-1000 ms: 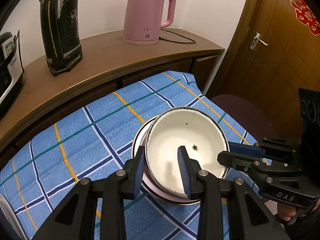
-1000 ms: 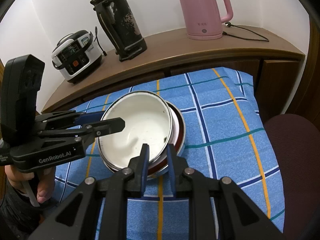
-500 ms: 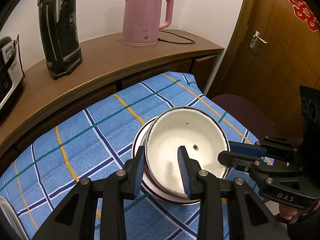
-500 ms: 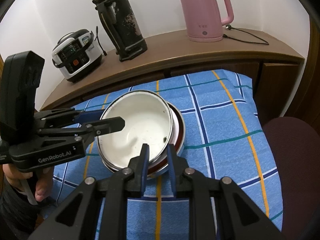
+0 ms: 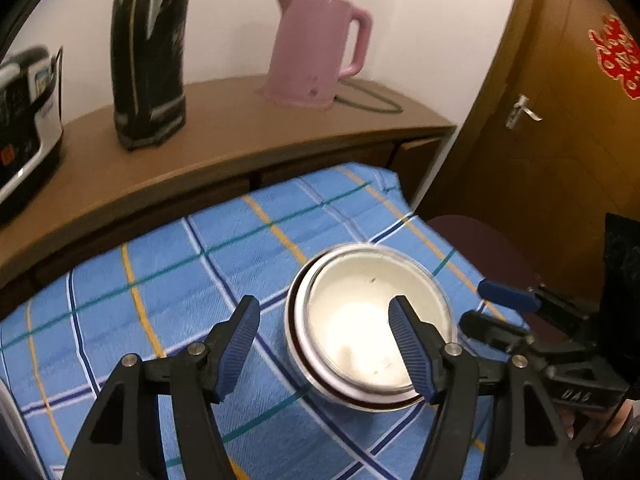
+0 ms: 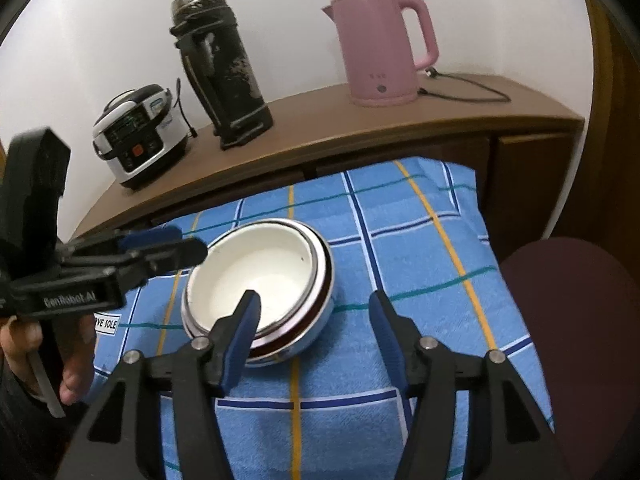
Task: Organize plates and bowls
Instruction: 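Open both grippers and regrasp the nested bowls at their rims, then lift the nested bowls with both grippers and tilt them upright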
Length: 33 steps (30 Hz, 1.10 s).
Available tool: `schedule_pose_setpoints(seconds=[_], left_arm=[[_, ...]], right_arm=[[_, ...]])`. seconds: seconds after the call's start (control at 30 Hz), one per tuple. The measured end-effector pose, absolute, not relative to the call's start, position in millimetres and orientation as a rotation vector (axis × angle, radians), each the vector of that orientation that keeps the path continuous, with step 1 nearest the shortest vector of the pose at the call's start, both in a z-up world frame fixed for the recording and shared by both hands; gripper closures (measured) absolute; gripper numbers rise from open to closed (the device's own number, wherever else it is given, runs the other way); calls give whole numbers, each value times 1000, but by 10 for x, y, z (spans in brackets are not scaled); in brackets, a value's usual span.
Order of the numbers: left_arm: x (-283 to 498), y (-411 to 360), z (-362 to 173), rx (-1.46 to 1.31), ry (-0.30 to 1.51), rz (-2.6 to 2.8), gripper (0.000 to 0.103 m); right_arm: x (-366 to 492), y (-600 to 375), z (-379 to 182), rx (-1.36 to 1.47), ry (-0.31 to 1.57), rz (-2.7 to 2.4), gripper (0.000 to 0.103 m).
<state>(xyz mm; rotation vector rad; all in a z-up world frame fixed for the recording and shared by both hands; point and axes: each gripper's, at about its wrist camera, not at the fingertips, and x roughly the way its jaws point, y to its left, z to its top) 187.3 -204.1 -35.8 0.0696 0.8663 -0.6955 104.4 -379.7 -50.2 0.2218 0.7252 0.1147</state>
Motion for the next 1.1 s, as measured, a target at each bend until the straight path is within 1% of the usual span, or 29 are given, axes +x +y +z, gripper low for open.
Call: schedule_pose_setpoints(seconds=[0.13, 0.47, 0.53, 0.57, 0.63, 0.73, 0.8, 1.0, 1.1], left_arm=[[1888, -2008, -505, 46, 895, -679, 34], [1872, -2046, -641, 13, 933, -698, 34], [1869, -2074, -682, 8, 950, -709, 34], [1859, -2082, -700, 2, 958, -715, 34], [1852, -2115, -726, 1, 967, -706, 39], [1822, -2157, -723, 41, 934, -642, 41], [1834, -2129, -717, 35, 936, -618, 46], [1816, -2015, -612, 33, 910, -552, 47], [1842, -1935, -616, 3, 939, -542, 47]], right_arm=[[1083, -3817, -588, 267, 727, 121, 46], [1168, -3747, -707, 332, 738, 144, 46], [1190, -3734, -741, 346, 748, 152, 53], [1203, -3717, -746, 342, 745, 143, 53], [1226, -3674, -748, 319, 741, 125, 57], [1278, -3661, -766, 311, 738, 111, 64], [1288, -3665, -760, 316, 736, 106, 69], [1345, -3576, -727, 314, 758, 142, 70], [1376, -3555, -674, 316, 752, 152, 72]])
